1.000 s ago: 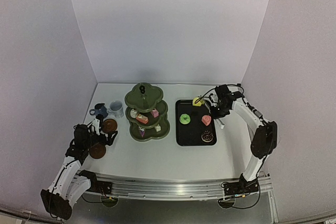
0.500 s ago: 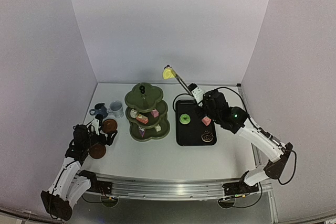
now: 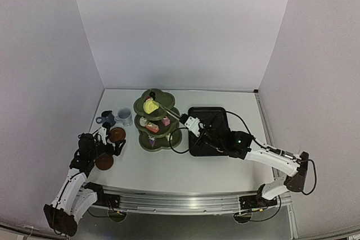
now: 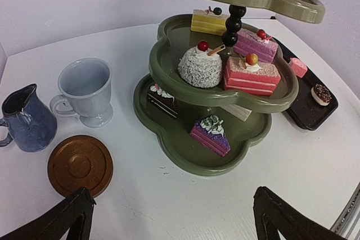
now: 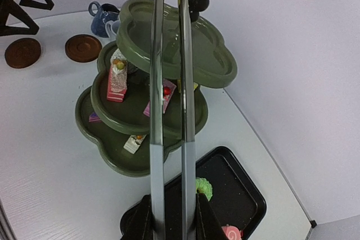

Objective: Serve the afternoon tea

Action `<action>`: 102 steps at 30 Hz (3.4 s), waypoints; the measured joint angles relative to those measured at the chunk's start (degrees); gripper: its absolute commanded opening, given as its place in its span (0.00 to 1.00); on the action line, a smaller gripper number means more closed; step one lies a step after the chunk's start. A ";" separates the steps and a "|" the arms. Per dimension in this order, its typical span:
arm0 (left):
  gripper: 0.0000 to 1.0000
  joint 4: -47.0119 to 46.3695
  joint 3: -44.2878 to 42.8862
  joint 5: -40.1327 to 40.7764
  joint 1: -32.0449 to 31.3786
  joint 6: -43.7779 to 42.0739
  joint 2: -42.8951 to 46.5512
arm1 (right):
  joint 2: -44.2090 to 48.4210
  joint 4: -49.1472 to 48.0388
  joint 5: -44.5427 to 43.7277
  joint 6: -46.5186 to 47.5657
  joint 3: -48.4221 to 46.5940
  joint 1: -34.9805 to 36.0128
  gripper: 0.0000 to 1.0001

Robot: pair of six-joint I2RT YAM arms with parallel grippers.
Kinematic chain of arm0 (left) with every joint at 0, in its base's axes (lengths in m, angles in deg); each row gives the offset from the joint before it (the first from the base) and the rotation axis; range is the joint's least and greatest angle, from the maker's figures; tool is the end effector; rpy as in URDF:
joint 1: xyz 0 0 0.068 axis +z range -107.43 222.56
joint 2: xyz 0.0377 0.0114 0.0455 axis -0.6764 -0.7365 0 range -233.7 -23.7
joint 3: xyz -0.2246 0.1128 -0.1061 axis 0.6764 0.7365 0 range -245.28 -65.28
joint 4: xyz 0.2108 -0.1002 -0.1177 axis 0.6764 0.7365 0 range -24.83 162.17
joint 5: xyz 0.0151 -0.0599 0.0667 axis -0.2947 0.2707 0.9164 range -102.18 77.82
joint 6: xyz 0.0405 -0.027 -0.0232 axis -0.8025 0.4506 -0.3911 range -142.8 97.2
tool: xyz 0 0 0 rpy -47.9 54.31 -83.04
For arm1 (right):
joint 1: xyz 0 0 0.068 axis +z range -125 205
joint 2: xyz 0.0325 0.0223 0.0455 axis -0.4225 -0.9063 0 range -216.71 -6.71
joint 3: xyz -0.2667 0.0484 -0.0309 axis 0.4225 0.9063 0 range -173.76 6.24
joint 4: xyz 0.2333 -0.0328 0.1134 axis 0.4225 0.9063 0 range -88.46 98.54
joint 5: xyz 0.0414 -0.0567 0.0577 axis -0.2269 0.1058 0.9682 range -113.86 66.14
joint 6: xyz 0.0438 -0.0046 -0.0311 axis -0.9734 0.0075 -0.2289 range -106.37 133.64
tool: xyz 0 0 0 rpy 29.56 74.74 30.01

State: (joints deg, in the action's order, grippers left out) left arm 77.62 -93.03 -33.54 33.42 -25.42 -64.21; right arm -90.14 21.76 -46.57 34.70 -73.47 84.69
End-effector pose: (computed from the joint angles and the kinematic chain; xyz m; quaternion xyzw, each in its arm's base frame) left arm 0.1642 -0.0396 0.2437 0.1839 0.8152 -0.1862 0.5167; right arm 0.1812 0.2829 0.3764 -0.4507 0.6957 0.0210 0.5590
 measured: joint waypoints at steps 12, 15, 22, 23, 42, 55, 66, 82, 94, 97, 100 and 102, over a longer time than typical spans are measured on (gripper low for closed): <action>0.99 0.13 -0.02 -0.01 0.00 -0.56 0.12 | -7.34 -7.50 -4.08 4.63 2.26 0.13 0.00; 0.99 0.13 -0.02 -0.03 -0.02 -0.56 0.10 | -7.34 -8.27 -5.42 4.92 3.31 0.13 0.00; 0.99 0.07 -0.02 -0.07 0.00 -0.54 -0.07 | -7.91 -11.35 -9.40 5.94 3.43 -0.01 0.00; 0.99 0.08 -0.02 -0.07 0.00 -0.54 -0.06 | -8.25 -11.79 -9.95 5.94 3.43 -0.09 0.00; 0.99 0.11 -0.07 -0.07 -0.02 -0.56 0.41 | -11.14 -15.33 -12.88 7.38 5.54 -0.63 0.00; 0.99 0.13 -0.07 -0.05 -0.01 -0.60 0.69 | -9.03 -16.06 -12.66 7.36 9.06 -0.74 0.09; 0.99 0.13 -0.07 -0.04 -0.01 -0.99 1.13 | -6.80 -12.47 -11.14 6.78 9.44 -0.74 0.16; 0.99 0.42 -0.07 -0.01 -0.02 -1.62 2.07 | -6.67 -11.03 -10.87 6.94 8.73 -0.81 0.15; 0.99 0.64 -0.04 -0.03 -0.02 -1.88 2.25 | -4.90 -8.28 -10.11 6.91 9.02 -0.78 0.27; 0.99 0.72 -0.04 -0.01 -0.02 -1.90 2.27 | -4.53 -7.75 -9.62 6.53 9.02 -0.78 0.28; 0.99 1.03 -0.03 -0.01 -0.02 -1.91 2.27 | -3.72 -7.03 -9.05 5.85 9.02 -0.78 0.30; 0.99 1.06 -0.01 -0.02 0.00 -1.91 2.27 | -3.21 -6.82 -8.83 5.26 9.02 -0.78 0.31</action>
State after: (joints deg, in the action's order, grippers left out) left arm 78.68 -93.04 -33.56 33.42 -27.33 -61.94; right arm -93.35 14.94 -55.40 39.96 -64.45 83.91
